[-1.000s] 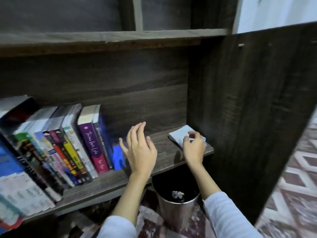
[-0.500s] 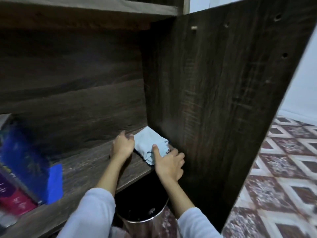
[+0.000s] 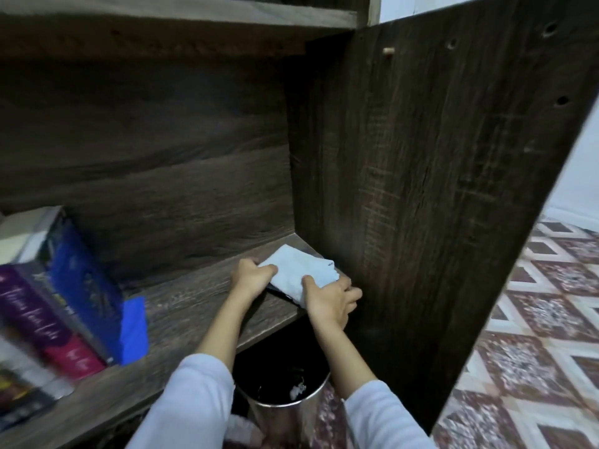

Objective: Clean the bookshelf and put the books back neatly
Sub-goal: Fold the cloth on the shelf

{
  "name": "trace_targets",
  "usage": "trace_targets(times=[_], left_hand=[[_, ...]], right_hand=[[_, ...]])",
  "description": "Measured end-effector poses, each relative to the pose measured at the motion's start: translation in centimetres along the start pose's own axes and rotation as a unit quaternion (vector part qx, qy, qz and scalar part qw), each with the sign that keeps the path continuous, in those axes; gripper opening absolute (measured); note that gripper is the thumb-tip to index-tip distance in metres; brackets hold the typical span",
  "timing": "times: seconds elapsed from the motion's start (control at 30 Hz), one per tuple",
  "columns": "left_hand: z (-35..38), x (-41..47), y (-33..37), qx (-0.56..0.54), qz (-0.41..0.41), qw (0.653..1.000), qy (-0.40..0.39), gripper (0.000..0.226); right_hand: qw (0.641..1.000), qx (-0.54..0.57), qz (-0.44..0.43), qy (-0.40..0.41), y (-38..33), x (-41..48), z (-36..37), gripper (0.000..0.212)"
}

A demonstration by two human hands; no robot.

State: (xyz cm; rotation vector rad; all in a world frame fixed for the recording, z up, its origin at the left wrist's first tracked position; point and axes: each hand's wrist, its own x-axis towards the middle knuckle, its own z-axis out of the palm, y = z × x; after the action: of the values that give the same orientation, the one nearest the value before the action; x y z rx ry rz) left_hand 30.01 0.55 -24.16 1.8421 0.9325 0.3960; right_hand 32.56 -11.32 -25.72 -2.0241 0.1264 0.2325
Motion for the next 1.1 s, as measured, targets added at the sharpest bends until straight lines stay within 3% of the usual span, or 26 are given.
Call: trace_targets(times=[0.1, 0.2, 0.37, 0.6, 0.73, 0.87, 1.0, 1.1], left_hand=[[-0.3, -1.5, 0.1, -0.056, -0.025, 0.998, -0.013, 0.009], [-0.8, -3.6, 0.4, -0.095, -0.029, 0.995, -0.014, 0.018], [-3.2, -7.1, 2.1, -0.152, -0.013, 0.988, 0.004, 0.004], [-6.6, -10.9, 6.3, -0.174, 0.03, 0.984, 0.015, 0.026], [-8.0, -13.3, 9.6, -0.179, 0.099, 0.978, 0.038, 0.031], [-9.7, -15.9, 13.3, -0.162, 0.229, 0.955, 0.098, 0.044], [-11.5, -17.7, 17.2, -0.087, 0.338, 0.923, 0.161, 0.034], [-13.0, -17.8, 20.2, -0.035, 0.38, 0.904, 0.192, 0.024]], right_hand=[[0.997, 0.071, 0.027, -0.022, -0.3, -0.7, -0.8, 0.069], [0.991, 0.123, 0.043, -0.027, -0.9, -2.0, -2.0, 0.061], [0.981, 0.192, -0.025, -0.028, -2.0, -4.4, -4.2, 0.049], [0.967, 0.239, -0.089, -0.012, -5.1, -7.8, -8.0, 0.047], [0.948, 0.287, -0.139, 0.002, -7.8, -9.4, -10.9, 0.047], [0.914, 0.34, -0.219, 0.024, -11.2, -10.5, -13.5, 0.049], [0.883, 0.349, -0.311, 0.043, -15.5, -11.1, -16.2, 0.04], [0.879, 0.309, -0.362, 0.033, -19.1, -10.8, -18.0, 0.024]])
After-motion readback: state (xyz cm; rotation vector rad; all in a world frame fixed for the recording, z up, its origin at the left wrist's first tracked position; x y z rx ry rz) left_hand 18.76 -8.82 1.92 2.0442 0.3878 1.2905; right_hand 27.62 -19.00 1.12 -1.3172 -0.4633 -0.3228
